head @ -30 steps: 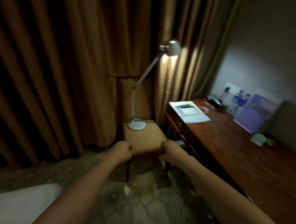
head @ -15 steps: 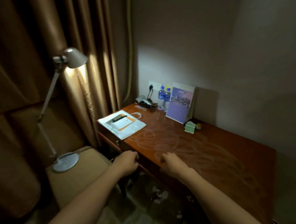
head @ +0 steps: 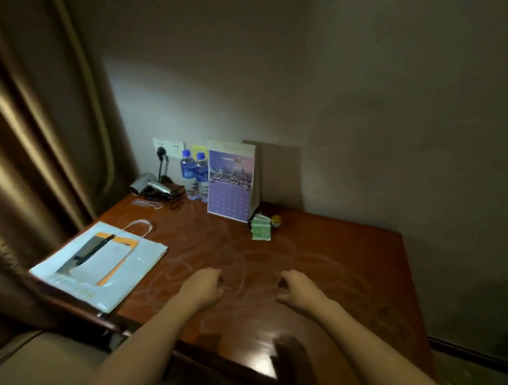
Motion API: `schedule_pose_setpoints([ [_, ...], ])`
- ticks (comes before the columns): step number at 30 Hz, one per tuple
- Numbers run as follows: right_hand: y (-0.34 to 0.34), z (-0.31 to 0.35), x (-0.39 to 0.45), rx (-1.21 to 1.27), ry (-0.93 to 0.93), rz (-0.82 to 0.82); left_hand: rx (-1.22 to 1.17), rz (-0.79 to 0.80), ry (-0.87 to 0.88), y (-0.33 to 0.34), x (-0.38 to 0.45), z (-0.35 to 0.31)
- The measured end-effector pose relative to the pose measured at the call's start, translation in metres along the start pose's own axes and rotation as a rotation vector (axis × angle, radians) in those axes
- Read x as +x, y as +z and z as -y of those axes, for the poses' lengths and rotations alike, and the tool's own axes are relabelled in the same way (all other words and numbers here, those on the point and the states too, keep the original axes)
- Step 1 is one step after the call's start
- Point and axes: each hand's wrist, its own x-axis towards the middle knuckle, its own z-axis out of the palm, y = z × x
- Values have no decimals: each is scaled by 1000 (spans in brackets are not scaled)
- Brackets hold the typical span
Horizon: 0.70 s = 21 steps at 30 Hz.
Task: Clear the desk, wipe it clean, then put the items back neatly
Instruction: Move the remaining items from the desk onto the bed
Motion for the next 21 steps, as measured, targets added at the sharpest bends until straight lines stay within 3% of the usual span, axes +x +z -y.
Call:
schedule_pose_setpoints([
  [5, -11, -37, 78, 47, 48, 1, 80, 78, 84, -3, 83, -24],
  [11, -42, -71, 168, 101, 101, 2, 45, 56, 90, -30, 179, -34],
  [21, -40, -101, 257, 183, 199, 33, 8, 120, 136, -12, 287, -29],
])
